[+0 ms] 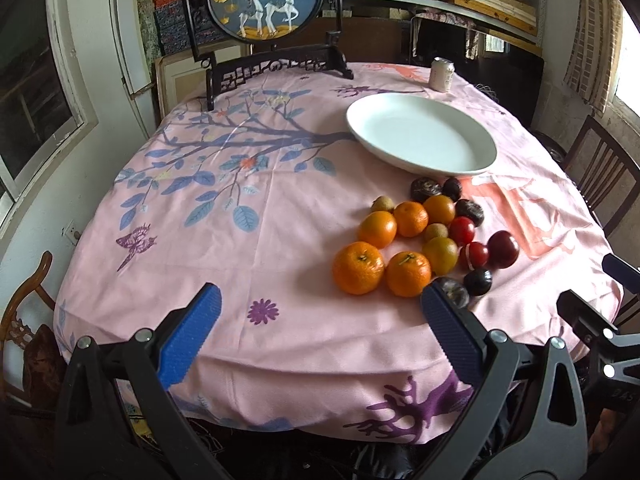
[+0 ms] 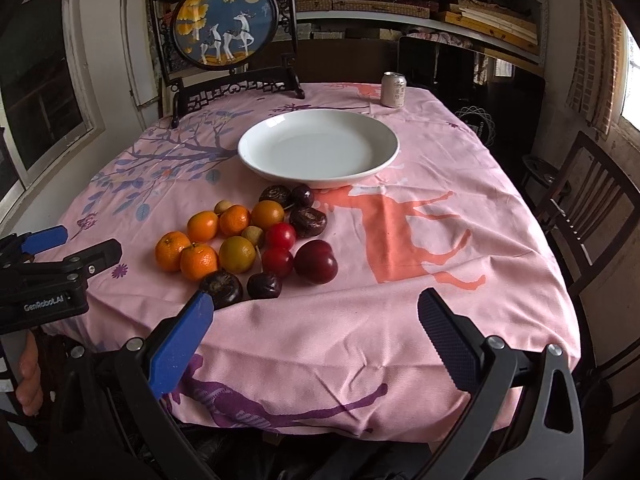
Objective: Organize fruits
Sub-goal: 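Grasp a dark plum with the right tool while the left tool grasps a mandarin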
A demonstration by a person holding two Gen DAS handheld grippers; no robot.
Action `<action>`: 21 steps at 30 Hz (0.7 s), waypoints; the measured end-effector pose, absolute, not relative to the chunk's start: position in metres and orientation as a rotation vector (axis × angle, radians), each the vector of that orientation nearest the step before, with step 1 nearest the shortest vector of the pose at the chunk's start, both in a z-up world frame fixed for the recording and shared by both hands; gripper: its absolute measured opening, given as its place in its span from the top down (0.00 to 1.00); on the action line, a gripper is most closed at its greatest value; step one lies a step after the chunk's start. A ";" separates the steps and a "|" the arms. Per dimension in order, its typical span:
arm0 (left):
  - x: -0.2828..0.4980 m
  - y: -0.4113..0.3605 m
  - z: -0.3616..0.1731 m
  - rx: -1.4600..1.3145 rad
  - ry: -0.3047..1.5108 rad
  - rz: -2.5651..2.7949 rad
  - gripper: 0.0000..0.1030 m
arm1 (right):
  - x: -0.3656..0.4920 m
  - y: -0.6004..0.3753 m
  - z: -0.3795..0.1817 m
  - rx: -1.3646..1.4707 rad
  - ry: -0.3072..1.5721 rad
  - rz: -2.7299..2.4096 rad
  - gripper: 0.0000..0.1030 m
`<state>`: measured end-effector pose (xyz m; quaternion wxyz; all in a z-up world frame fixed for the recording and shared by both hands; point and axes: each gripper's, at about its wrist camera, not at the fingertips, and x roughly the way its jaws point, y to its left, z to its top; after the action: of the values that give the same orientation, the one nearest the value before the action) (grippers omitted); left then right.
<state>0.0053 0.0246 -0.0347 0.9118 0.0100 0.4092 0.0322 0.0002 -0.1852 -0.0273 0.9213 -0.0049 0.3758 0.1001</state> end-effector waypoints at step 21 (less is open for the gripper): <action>0.054 0.047 -0.086 -0.033 0.955 0.038 0.02 | 0.072 -0.149 -0.093 -0.005 0.954 0.350 0.70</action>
<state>0.0536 0.0465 -0.0859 0.8878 -0.0160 0.4595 0.0183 0.0721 -0.1492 -0.0926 0.8737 -0.0026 0.4566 0.1676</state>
